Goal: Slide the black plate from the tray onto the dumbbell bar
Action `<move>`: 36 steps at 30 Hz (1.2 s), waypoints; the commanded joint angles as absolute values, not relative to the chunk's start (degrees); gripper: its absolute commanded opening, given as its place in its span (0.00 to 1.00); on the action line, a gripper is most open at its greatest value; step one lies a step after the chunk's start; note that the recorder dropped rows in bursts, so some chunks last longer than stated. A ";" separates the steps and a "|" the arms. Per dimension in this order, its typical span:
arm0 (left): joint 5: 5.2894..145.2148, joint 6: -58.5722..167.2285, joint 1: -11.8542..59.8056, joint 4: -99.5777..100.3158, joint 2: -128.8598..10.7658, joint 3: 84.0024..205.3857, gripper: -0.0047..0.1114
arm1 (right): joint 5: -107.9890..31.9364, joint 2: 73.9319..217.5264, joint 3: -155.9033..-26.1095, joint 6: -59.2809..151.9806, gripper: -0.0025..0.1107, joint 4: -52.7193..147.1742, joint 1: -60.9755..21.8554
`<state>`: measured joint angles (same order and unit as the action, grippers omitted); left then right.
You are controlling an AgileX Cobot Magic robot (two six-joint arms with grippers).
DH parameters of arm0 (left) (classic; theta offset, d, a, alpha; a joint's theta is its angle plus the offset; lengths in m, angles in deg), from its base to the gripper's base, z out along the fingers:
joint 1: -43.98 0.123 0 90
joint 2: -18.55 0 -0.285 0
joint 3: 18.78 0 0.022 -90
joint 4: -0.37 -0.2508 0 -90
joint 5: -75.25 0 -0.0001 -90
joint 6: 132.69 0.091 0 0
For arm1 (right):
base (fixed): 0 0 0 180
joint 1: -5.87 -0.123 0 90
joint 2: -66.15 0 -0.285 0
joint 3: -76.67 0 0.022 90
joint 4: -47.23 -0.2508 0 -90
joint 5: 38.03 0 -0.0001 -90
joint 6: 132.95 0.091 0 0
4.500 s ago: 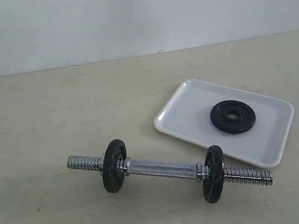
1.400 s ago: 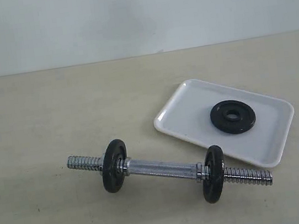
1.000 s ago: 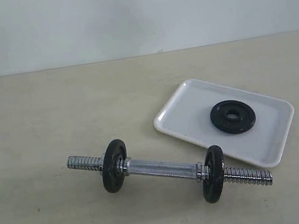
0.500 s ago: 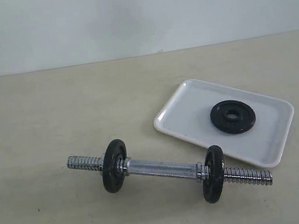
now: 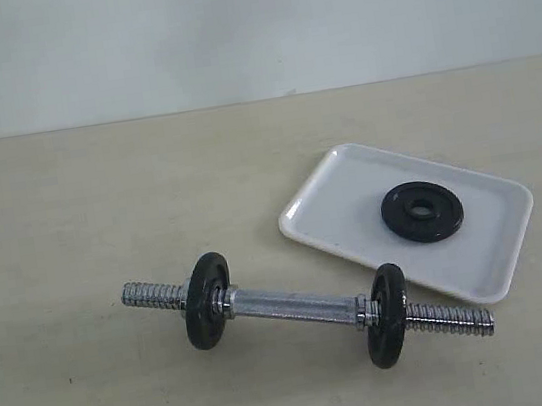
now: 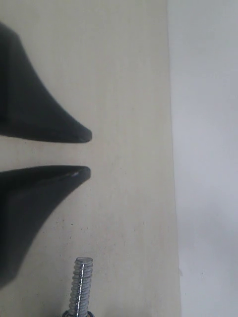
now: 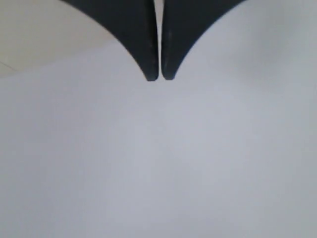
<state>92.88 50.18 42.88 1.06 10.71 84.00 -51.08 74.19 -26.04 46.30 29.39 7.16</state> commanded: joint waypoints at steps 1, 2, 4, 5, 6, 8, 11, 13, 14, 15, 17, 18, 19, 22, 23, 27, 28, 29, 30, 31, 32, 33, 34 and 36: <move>92.21 50.41 43.04 0.84 10.77 84.00 0.18 | -73.30 73.93 -26.11 65.58 0.02 24.98 7.19; 92.21 50.41 43.04 0.84 10.77 84.00 0.18 | -75.61 73.93 -26.11 68.60 0.02 24.98 7.19; 92.21 50.41 43.04 0.84 10.77 84.00 0.18 | -77.91 73.93 -26.11 72.40 0.02 24.98 7.19; 92.21 50.41 43.04 0.84 10.77 84.00 0.18 | -77.79 73.93 -26.11 73.85 0.02 24.98 7.19; 92.21 50.41 43.04 0.84 10.77 84.00 0.18 | -77.02 73.93 -26.11 75.06 0.02 25.37 7.19; 92.21 50.41 43.04 0.84 10.77 84.00 0.18 | -75.35 73.93 -26.11 75.79 0.02 26.17 7.19; 92.21 50.41 43.04 0.74 10.77 84.00 0.18 | -73.21 73.93 -26.11 76.23 0.02 26.17 7.19; 92.21 50.41 43.04 0.74 10.77 84.00 0.18 | -72.74 73.93 -26.11 76.57 0.02 26.28 7.19; 92.21 50.41 43.04 0.74 10.77 84.00 0.18 | -72.74 73.93 -26.11 76.57 0.02 26.28 7.19; 92.21 50.41 43.04 0.74 10.77 84.00 0.18 | -72.74 73.93 -26.11 76.57 0.02 26.28 7.19; 91.95 50.41 43.04 -2.34 10.77 84.00 0.18 | -73.09 73.93 -26.11 76.71 0.02 26.27 7.19; 91.81 50.41 43.04 -2.49 10.77 84.00 0.18 | -73.73 73.93 -26.11 76.98 0.02 26.27 7.19; 90.90 50.41 43.04 -1.80 10.77 84.00 0.18 | -73.90 73.93 -26.11 76.98 0.02 26.27 7.19; 84.54 48.51 43.04 6.51 10.77 84.00 0.18 | -73.62 73.93 -26.11 77.28 0.02 26.27 7.19; 81.03 46.02 43.04 11.78 10.77 84.00 0.18 | -73.59 73.93 -26.11 77.78 0.02 26.27 7.19; 68.97 36.62 43.04 30.20 10.77 84.00 0.18 | -73.47 73.93 -26.11 81.44 0.02 26.27 7.19; 67.33 36.61 43.04 32.26 10.77 84.00 0.18 | -73.47 73.93 -26.11 82.87 0.02 26.27 7.19; 65.51 36.61 43.04 32.81 10.77 84.00 0.18 | -73.47 73.93 -26.11 84.15 0.02 26.27 7.19; 64.19 36.61 43.04 32.69 10.77 84.00 0.18 | -73.58 73.93 -26.11 85.67 0.02 26.27 7.19; 63.42 36.61 43.04 32.69 10.77 84.00 0.18 | -73.58 73.93 -26.11 86.04 0.02 26.27 7.19; 62.89 36.61 43.04 32.69 10.77 84.00 0.18 | -73.73 73.93 -26.11 86.05 0.02 26.27 7.19; 62.40 36.61 43.04 32.69 10.77 84.00 0.18 | -74.03 73.93 -26.11 86.16 0.02 26.02 7.19; 61.83 36.61 43.04 32.69 10.77 84.00 0.18 | -74.17 73.93 -26.11 86.42 0.02 26.04 7.19; 61.32 35.06 43.04 32.69 10.77 84.00 0.18 | -75.30 73.93 -26.11 88.87 0.02 27.72 7.19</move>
